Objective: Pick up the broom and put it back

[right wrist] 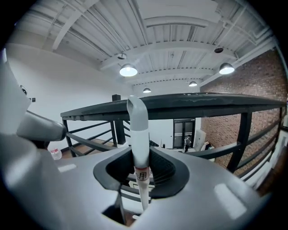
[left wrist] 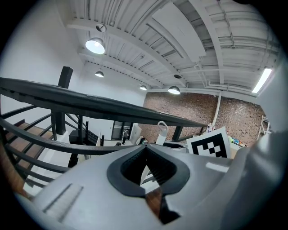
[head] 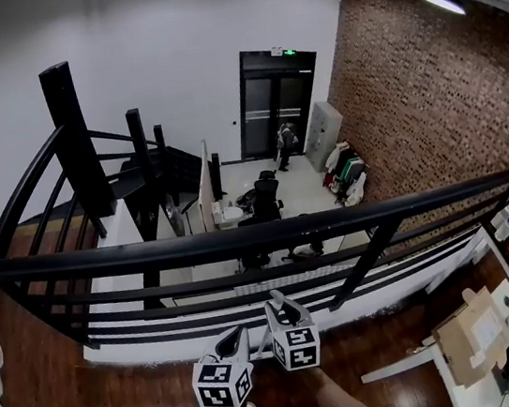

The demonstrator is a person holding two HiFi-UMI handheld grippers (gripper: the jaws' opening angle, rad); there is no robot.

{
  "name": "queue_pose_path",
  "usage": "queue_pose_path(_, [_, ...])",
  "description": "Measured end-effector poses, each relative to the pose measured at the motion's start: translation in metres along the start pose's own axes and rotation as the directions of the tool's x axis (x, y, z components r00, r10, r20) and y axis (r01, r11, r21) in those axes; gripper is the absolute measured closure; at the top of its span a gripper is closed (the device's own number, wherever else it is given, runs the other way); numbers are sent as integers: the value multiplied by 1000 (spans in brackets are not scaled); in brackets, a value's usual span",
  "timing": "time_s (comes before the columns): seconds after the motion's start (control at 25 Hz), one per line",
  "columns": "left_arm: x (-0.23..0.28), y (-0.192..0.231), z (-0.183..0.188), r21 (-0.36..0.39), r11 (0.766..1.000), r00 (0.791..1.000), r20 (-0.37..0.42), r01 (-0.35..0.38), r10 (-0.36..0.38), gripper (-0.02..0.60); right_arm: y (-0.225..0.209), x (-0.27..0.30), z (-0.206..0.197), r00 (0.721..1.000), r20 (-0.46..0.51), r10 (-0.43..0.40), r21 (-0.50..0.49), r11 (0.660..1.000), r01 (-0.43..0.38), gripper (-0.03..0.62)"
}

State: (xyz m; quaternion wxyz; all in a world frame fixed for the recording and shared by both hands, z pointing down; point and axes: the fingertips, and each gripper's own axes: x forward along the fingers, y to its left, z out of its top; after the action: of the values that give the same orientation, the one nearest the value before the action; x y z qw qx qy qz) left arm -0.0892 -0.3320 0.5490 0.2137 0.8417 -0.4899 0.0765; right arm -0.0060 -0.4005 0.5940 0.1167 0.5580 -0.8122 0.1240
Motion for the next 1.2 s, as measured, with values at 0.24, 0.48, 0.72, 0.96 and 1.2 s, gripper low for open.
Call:
queue_pose_path(0.24, [-5, -15, -2, -11, 999, 999, 21, -30, 30, 575, 5, -39, 23, 998, 45, 43, -26, 999, -42, 497])
queue_pose_path(0.48, [-13, -34, 6, -10, 998, 996, 73, -58, 58, 575, 5, -88, 62, 989, 127, 71, -48, 997, -65, 497])
queue_pose_path(0.72, [-20, -65, 22, 80, 995, 991, 124, -65, 54, 575, -4, -133, 92, 977, 200, 70, -56, 997, -60, 497])
queue_pose_path(0.96, [-22, -92, 26, 85, 996, 990, 141, -39, 27, 575, -8, -168, 117, 963, 260, 74, -85, 995, -54, 497])
queue_pose_path(1.2, [-28, -110, 17, 87, 996, 991, 136, -25, 13, 575, -9, -191, 125, 953, 292, 77, -112, 993, -46, 497])
